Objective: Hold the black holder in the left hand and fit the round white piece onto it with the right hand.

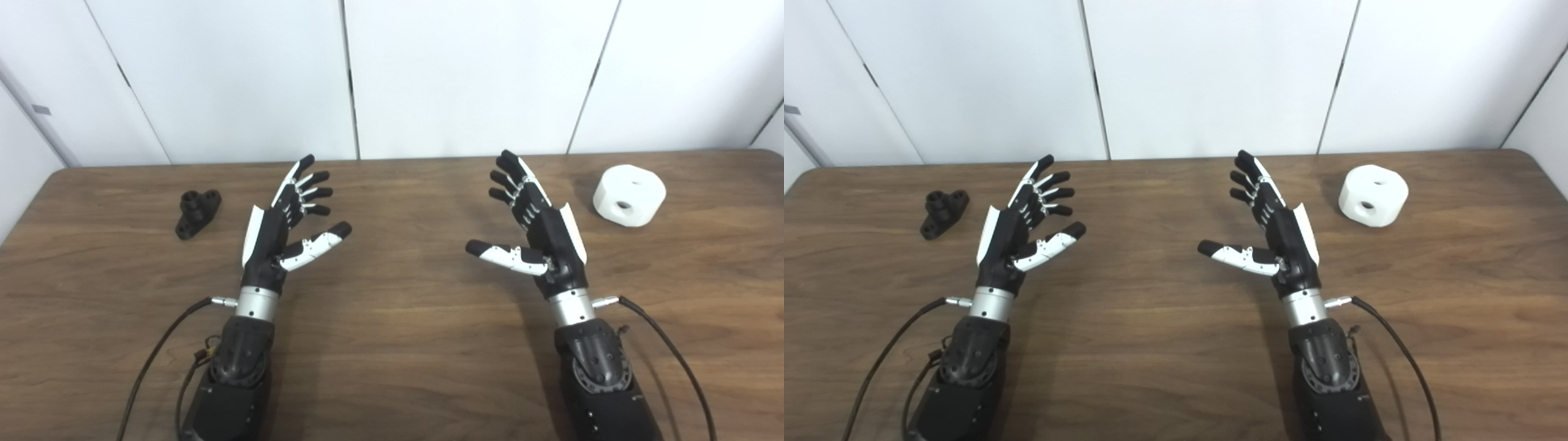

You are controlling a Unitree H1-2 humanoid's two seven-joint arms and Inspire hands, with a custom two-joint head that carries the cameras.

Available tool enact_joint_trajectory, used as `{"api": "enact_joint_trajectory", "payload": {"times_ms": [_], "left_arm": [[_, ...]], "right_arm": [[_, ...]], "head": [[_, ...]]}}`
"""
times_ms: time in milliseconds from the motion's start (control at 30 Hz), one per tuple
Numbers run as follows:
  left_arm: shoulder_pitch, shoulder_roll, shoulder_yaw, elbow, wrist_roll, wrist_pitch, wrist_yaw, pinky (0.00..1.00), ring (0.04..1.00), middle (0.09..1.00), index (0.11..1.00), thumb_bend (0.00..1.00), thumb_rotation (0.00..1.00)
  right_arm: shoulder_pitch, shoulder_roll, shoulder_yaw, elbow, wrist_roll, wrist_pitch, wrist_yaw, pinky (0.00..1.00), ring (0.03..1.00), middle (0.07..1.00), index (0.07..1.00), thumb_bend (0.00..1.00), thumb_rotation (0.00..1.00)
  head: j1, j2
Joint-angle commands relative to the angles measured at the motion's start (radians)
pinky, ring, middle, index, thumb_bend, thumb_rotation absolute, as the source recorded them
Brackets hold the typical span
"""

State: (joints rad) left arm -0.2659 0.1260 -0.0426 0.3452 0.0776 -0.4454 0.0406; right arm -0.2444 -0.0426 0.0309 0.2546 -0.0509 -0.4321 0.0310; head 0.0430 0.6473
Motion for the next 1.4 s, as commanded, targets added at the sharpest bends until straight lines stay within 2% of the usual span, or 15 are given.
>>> {"api": "enact_joint_trajectory", "payload": {"times_ms": [0,100,233,333,433,600,733,800,867,933,1000,1200,1367], "left_arm": [[0.045,-0.003,-0.007,0.049,-0.005,-0.024,0.012,0.66,0.776,0.844,0.952,0.80,0.34],[0.046,-0.002,-0.010,0.047,0.004,-0.025,0.020,0.66,0.776,0.843,0.953,0.80,0.35],[0.045,0.000,-0.014,0.046,0.001,-0.025,0.020,0.65,0.769,0.841,0.952,0.80,0.35],[0.046,-0.005,-0.014,0.045,-0.006,-0.024,0.015,0.66,0.772,0.841,0.950,0.80,0.34],[0.048,-0.020,-0.017,0.041,0.000,-0.024,0.017,0.65,0.774,0.842,0.944,0.81,0.35],[0.044,-0.054,-0.044,0.045,0.027,-0.024,0.026,0.63,0.776,0.852,0.936,0.80,0.33],[0.042,-0.078,-0.068,0.051,0.058,-0.024,0.052,0.61,0.767,0.846,0.932,0.79,0.29],[0.046,-0.091,-0.076,0.037,0.074,-0.024,0.066,0.61,0.764,0.841,0.924,0.79,0.28],[0.049,-0.099,-0.079,0.027,0.078,-0.024,0.069,0.61,0.769,0.838,0.917,0.77,0.21],[0.050,-0.103,-0.080,0.026,0.081,-0.023,0.070,0.61,0.770,0.840,0.913,0.76,0.19],[0.050,-0.103,-0.079,0.027,0.093,-0.023,0.074,0.61,0.768,0.843,0.904,0.75,0.18],[0.053,-0.094,-0.075,0.005,0.113,-0.023,0.093,0.60,0.751,0.838,0.853,0.71,0.15],[0.053,-0.084,-0.060,-0.023,0.134,-0.024,0.122,0.57,0.713,0.792,0.795,0.68,0.09]], "right_arm": [[0.028,0.009,0.000,0.051,0.001,-0.013,-0.011,0.82,0.887,0.920,0.923,0.75,0.26],[0.030,0.010,0.000,0.050,-0.002,-0.015,-0.011,0.82,0.886,0.919,0.924,0.75,0.27],[0.030,0.010,0.000,0.044,0.010,-0.009,-0.002,0.83,0.895,0.925,0.927,0.73,0.24],[0.031,0.006,0.000,0.039,0.008,-0.007,-0.002,0.83,0.895,0.925,0.926,0.73,0.24],[0.031,-0.005,-0.004,0.039,-0.004,-0.016,-0.007,0.82,0.881,0.920,0.925,0.72,0.25],[0.042,-0.029,-0.014,0.006,0.032,0.004,0.017,0.83,0.880,0.926,0.935,0.69,0.23],[0.051,-0.043,-0.020,-0.024,0.061,0.027,0.033,0.87,0.904,0.934,0.941,0.67,0.20],[0.045,-0.055,-0.029,0.014,0.075,0.001,0.041,0.88,0.914,0.934,0.941,0.67,0.20],[0.029,-0.068,-0.045,0.094,0.101,-0.029,0.062,0.91,0.933,0.944,0.950,0.68,0.19],[0.010,-0.079,-0.068,0.181,0.122,-0.037,0.090,0.88,0.915,0.934,0.943,0.74,0.26],[0.001,-0.080,-0.086,0.221,0.123,-0.038,0.104,0.85,0.894,0.921,0.933,0.79,0.31],[-0.006,-0.074,-0.104,0.243,0.121,-0.038,0.129,0.84,0.884,0.909,0.925,0.82,0.34],[-0.005,-0.070,-0.118,0.241,0.119,-0.038,0.140,0.83,0.878,0.903,0.918,0.84,0.35]], "head": [[0.001,-0.001],[0.003,-0.001],[0.001,0.000],[0.025,-0.002],[0.089,-0.007],[0.239,-0.028],[0.308,-0.047],[0.338,-0.063],[0.346,-0.071],[0.349,-0.074],[0.346,-0.073],[0.337,-0.073],[0.342,-0.082]]}}
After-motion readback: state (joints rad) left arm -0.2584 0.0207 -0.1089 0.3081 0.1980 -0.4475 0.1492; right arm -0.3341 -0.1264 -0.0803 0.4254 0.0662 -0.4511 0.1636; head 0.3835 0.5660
